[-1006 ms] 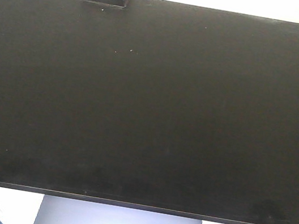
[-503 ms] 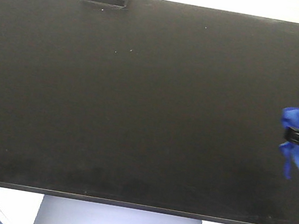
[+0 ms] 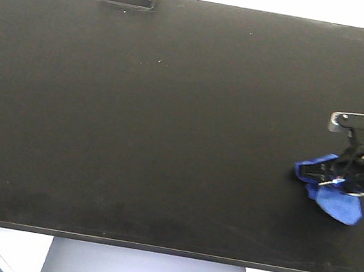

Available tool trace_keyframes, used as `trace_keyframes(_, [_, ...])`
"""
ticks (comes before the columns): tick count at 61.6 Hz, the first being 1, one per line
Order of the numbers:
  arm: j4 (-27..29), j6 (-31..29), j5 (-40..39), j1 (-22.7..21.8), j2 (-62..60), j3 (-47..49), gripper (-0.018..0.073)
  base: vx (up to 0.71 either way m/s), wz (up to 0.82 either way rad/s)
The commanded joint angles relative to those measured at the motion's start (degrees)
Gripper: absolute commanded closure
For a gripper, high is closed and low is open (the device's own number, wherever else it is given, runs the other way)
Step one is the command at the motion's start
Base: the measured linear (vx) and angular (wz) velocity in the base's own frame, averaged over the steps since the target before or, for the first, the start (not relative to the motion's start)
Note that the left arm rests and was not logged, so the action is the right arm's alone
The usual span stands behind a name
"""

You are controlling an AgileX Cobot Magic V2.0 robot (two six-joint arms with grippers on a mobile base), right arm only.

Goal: Wipe right workspace with blue cloth

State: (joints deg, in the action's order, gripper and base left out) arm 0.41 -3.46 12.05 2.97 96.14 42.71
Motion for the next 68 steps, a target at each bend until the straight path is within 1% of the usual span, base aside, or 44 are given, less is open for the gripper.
trace_keyframes(1, [1.65, -1.78, -4.02, 4.46, -1.95, 1.53, 0.0562, 0.0, 0.0])
trace_keyframes(5, [1.68, -3.41, -4.79, 10.87, -1.95, 1.53, 0.0562, 0.0, 0.0])
trace_keyframes(6, [1.62, -3.85, -4.88, 11.53, -1.95, 1.53, 0.0562, 0.0, 0.0])
trace_keyframes(7, [1.61, -4.25, -5.26, 13.53, -1.95, 1.53, 0.0562, 0.0, 0.0])
trace_keyframes(12, [1.57, -5.54, -6.96, 19.85, -1.95, 1.53, 0.0562, 0.0, 0.0])
trace_keyframes(16, [1.29, -5.54, -7.95, 21.98, -1.95, 1.53, 0.0562, 0.0, 0.0])
trace_keyframes(20, [0.88, -5.54, -7.97, 21.3, -1.95, 1.53, 0.0562, 0.0, 0.0])
trace_keyframes(26, [-1.08, -5.54, -6.03, 15.61, -1.95, 1.53, 0.0562, 0.0, 0.0])
trace_keyframes(32, [-3.32, -5.25, -3.28, 5.4, -1.95, 1.53, 0.0562, 0.0, 0.0])
trace_keyframes(35, [-3.21, -4.68, -2.99, 0.48, -1.95, 1.28, 0.0562, 0.0, 0.0])
trace_keyframes(36, [-3.12, -4.43, -3.14, -1.92, -1.95, 1.22, 0.0562, 0.0, 0.0])
trace_keyframes(43, [-1.16, -1.81, -4.29, -11.79, -1.95, 1.22, 0.0562, 0.0, 0.0])
trace_keyframes(47, [1.02, -1.45, -5.29, -14.29, -1.95, 1.22, 0.0562, 0.0, 0.0])
trace_keyframes(50, [2.02, -1.72, -5.64, -14.4, -1.95, 1.22, 0.0562, 0.0, 0.0])
trace_keyframes(52, [3.05, -2.12, -5.64, -13.51, -1.95, 1.22, 0.0562, 0.0, 0.0])
trace_keyframes(57, [4.14, -3.76, -5.69, -7.98, -1.88, 1.22, 0.0562, 0.0, 0.0])
trace_keyframes(62, [4.48, -5.51, -5.69, 1.88, -1.06, 1.22, 0.0562, 0.0, 0.0])
trace_keyframes(66, [4.48, -5.56, -6.11, 9.27, 0.33, 1.22, 0.0562, 0.0, 0.0])
trace_keyframes(67, [4.42, -5.56, -6.48, 11.94, 0.71, 1.22, 0.0562, 0.0, 0.0])
trace_keyframes(68, [4.36, -5.56, -6.81, 13.65, 1.11, 1.22, 0.0562, 0.0, 0.0])
